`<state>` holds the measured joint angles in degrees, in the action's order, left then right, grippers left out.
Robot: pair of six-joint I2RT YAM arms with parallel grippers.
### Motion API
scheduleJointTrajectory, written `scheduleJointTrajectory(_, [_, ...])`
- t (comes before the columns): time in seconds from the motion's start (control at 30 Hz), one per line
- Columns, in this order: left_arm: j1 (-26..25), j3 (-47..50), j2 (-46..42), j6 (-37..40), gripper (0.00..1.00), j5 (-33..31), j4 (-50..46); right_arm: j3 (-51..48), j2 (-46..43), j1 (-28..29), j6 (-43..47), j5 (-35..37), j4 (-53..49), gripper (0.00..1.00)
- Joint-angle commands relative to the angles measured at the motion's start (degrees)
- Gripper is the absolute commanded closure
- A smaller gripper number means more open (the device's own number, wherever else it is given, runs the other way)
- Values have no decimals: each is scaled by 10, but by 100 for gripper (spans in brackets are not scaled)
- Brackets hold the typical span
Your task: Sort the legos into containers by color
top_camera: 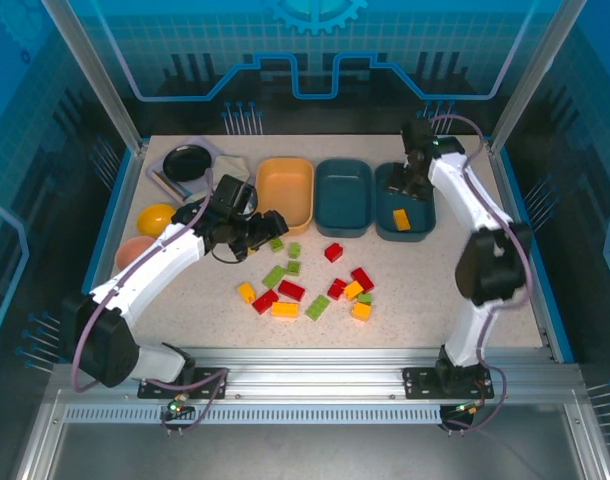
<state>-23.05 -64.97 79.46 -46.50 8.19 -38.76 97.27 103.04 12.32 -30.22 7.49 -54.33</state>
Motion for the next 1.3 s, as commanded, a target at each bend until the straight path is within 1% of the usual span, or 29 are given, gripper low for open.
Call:
scheduleJointTrajectory(0.0, [19, 41, 24, 7, 23, -21, 5, -105, -123, 102, 16, -4, 79, 40])
scheduleJointTrajectory(0.07, [25, 62, 38, -12, 28, -14, 47, -201, -194, 170, 11, -4, 148, 40])
scheduleJointTrajectory(0.1, [25, 69, 46, -16, 30, -15, 65, -241, -221, 194, 5, -3, 179, 39])
scheduleJointTrajectory(0.17, [25, 87, 65, -34, 31, -17, 111, -331, -276, 247, -14, 5, 261, 38])
scheduleJointTrajectory(0.23, [25, 97, 86, -45, 30, -26, 144, -406, -323, 284, -34, 22, 330, 38])
scheduleJointTrajectory(0.3, [25, 98, 107, -52, 29, -36, 170, -450, -354, 313, -41, 43, 377, 37])
scheduleJointTrajectory(0.37, [25, 89, 131, -54, 29, -36, 188, -466, -364, 332, -35, 58, 385, 37])
scheduleJointTrajectory(0.47, [25, 66, 166, -53, 29, -41, 185, -463, -358, 332, -26, 54, 358, 37])
scheduleJointTrajectory(0.57, [25, 49, 191, -50, 30, -53, 181, -466, -362, 333, -25, 55, 355, 37])
scheduleJointTrajectory(0.77, [20, 18, 223, -42, 30, -62, 178, -466, -354, 331, -35, 50, 354, 37])
scheduleJointTrajectory(0.87, [13, 2, 235, -36, 31, -76, 160, -465, -350, 331, -39, 47, 351, 37])
scheduleJointTrajectory(0.97, [9, -12, 252, -38, 34, -85, 141, -465, -351, 329, -40, 48, 350, 37])
scheduleJointTrajectory(1.1, [1, -22, 266, -33, 37, -92, 138, -464, -352, 322, -42, 45, 346, 37])
scheduleJointTrajectory(1.17, [-5, -35, 274, -30, 39, -104, 124, -464, -353, 319, -44, 42, 346, 37])
scheduleJointTrajectory(1.27, [-10, -54, 288, -32, 45, -134, 87, -463, -352, 319, -46, 40, 346, 37])
